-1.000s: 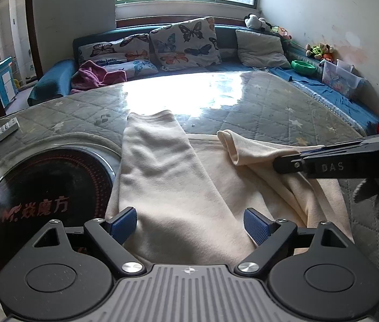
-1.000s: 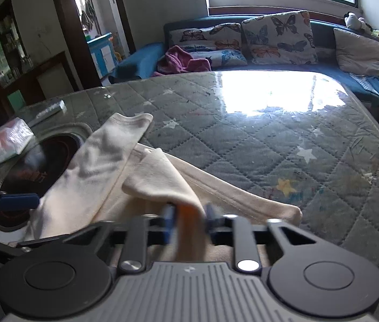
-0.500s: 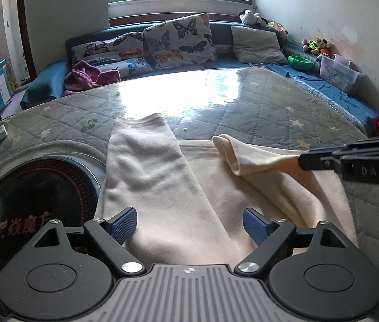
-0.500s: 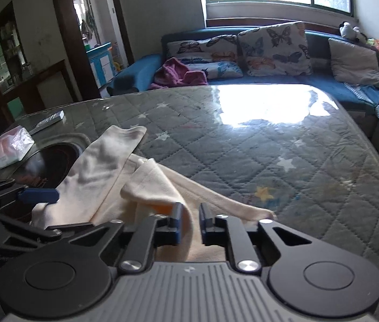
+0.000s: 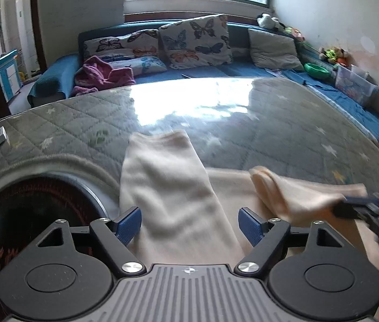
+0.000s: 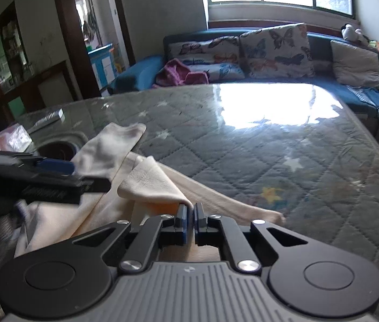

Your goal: Fold clothes

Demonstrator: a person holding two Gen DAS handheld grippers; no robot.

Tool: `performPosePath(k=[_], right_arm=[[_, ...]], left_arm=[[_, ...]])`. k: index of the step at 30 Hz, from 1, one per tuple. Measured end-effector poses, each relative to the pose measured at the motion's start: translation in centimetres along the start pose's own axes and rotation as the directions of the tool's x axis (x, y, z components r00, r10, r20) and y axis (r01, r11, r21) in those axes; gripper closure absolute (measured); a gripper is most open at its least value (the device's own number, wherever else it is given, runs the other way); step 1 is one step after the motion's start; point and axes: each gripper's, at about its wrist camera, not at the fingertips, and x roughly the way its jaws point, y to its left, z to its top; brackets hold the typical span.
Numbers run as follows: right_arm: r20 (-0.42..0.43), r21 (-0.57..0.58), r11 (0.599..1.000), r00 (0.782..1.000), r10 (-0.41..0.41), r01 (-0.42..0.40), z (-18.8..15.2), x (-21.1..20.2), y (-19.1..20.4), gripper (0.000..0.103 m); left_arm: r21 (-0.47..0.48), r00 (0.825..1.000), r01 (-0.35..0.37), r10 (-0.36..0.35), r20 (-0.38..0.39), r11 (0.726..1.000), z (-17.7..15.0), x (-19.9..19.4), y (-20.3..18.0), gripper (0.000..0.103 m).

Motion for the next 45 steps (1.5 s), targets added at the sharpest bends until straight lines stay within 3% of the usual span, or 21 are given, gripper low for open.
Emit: performPosePath(k=[4, 11, 16, 18, 20, 22, 24, 25, 27, 35, 39, 45], right_arm=[[0.025, 0.007, 1.0, 1.0, -0.002, 0.002, -0.1, -1.1, -0.4, 0.099], [0.016, 0.002, 0.999, 0.999, 0.034, -0.034, -0.1, -0.9, -0.4, 0.094], [0.009, -0.007, 0.999, 0.999, 0.046, -0.046, -0.3, -0.4, -0.2, 0.074], [0.012, -0.024, 0.999, 0.999, 0.043, -0.042, -0.3, -0.4, 0.0, 0.073], [0.01, -0.031, 0.999, 0.999, 0.04, -0.04, -0.4, -0.2, 0.0, 0.066], [0.004, -0.034, 0.999, 0.999, 0.039, -0.039, -0.4, 0.0, 0.0, 0.066], [-0.007, -0.037, 0.999, 0.999, 0.035, -0.035, -0.5, 0.4, 0.0, 0.066], [-0.013, -0.039, 0.999, 0.999, 0.032, -0.033, -0.6, 0.7, 0.0, 0.066], [-0.024, -0.044, 0.999, 0.999, 0.029, -0.03, -0.7, 1.1, 0.1, 0.066], [-0.014, -0.063, 0.998, 1.0, 0.009, -0.01, -0.5, 1.7, 0.5, 0.069], [-0.009, -0.063, 0.998, 1.0, 0.008, -0.008, -0.3, 1.9, 0.6, 0.078], [0.006, -0.072, 0.997, 1.0, 0.012, -0.011, -0.1, 1.6, 1.2, 0.1]], left_arm=[[-0.042, 1.0, -0.012, 0.013, 0.002, 0.999, 1.9, 1.8, 0.3, 0.022], [-0.029, 0.998, -0.058, 0.058, 0.018, 0.998, 4.2, 4.5, -0.1, 0.022], [-0.008, 0.995, -0.099, 0.099, 0.0, 0.995, 4.5, 6.1, -0.3, 0.027], [0.01, 0.995, -0.104, 0.104, 0.011, 0.995, 4.5, 6.2, -0.6, 0.03], [0.02, 0.995, -0.096, 0.096, 0.018, 0.995, 4.4, 6.3, -0.7, 0.038], [0.04, 0.994, -0.101, 0.1, 0.032, 0.994, 4.4, 6.2, -1.0, 0.063], [0.036, 0.996, -0.09, 0.089, 0.032, 0.995, 4.3, 5.9, -0.9, 0.081], [0.033, 0.996, -0.084, 0.083, 0.032, 0.996, 4.3, 5.8, -0.8, 0.09], [0.027, 0.997, -0.072, 0.071, 0.032, 0.997, 4.2, 5.5, -0.6, 0.096], [-0.083, 0.996, -0.016, 0.024, 0.091, 0.996, 3.4, 1.1, 2.4, 0.098], [-0.127, 0.992, -0.004, 0.02, 0.124, 0.992, 2.8, -1.6, 3.9, 0.098], [-0.174, 0.986, -0.003, 0.032, 0.161, 0.985, 1.6, -5.0, 6.0, 0.098]])
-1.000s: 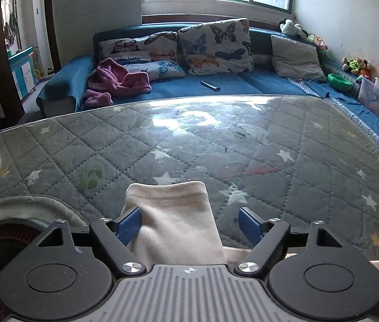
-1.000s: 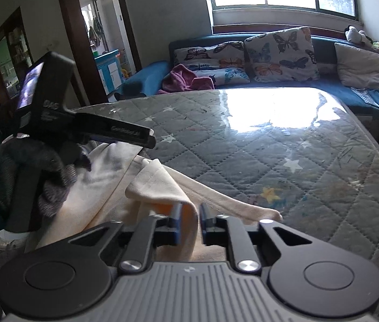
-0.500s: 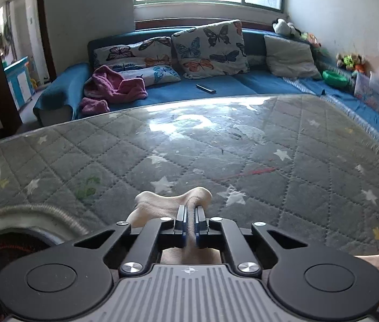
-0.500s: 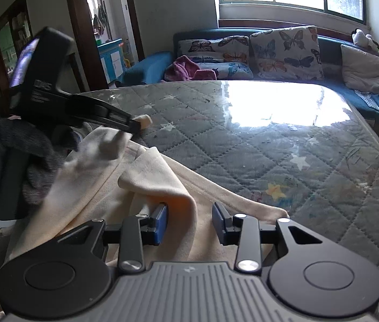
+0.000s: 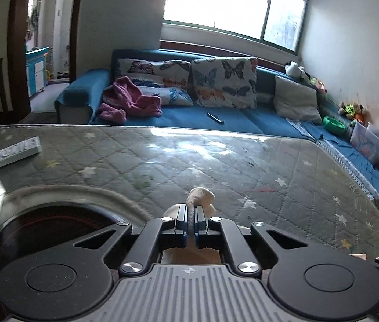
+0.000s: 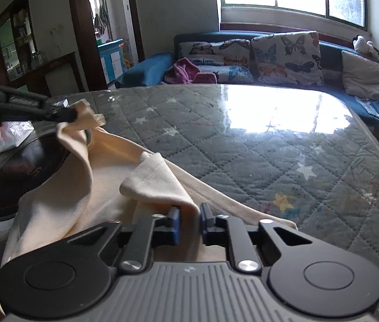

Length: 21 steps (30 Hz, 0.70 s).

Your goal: Fold clothes

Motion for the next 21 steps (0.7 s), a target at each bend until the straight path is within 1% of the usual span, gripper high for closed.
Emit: performPosePath(k=[6, 12, 16, 21], right_arm=[[0.053, 0.018, 0.999, 0.998, -0.034, 0.033, 0.3, -1.9, -0.2, 0.1], [0.108, 0.045, 0.994, 0.989, -0.103, 0.098, -0.1, -6.0, -1.2, 0.1], [0.132, 0.063, 0.987, 0.979, -0.154, 0.147, -1.1, -9.3, -1.9, 0.1], [0.144, 0.113, 0.972, 0.965, -0.221, 0.206, -3.5, -13.3, -2.8, 0.1]], left_arm=[[-0.021, 0.999, -0.018, 0.019, 0.039, 1.0, -0.4, -3.7, 2.0, 0.098], [-0.071, 0.996, -0.042, 0.047, 0.071, 0.997, -1.5, -7.8, 4.4, 0.098], [-0.093, 0.993, -0.063, 0.071, 0.089, 0.994, -2.7, -10.7, 6.1, 0.098], [-0.121, 0.988, -0.105, 0.117, 0.099, 0.987, -4.6, -14.1, 8.4, 0.098]])
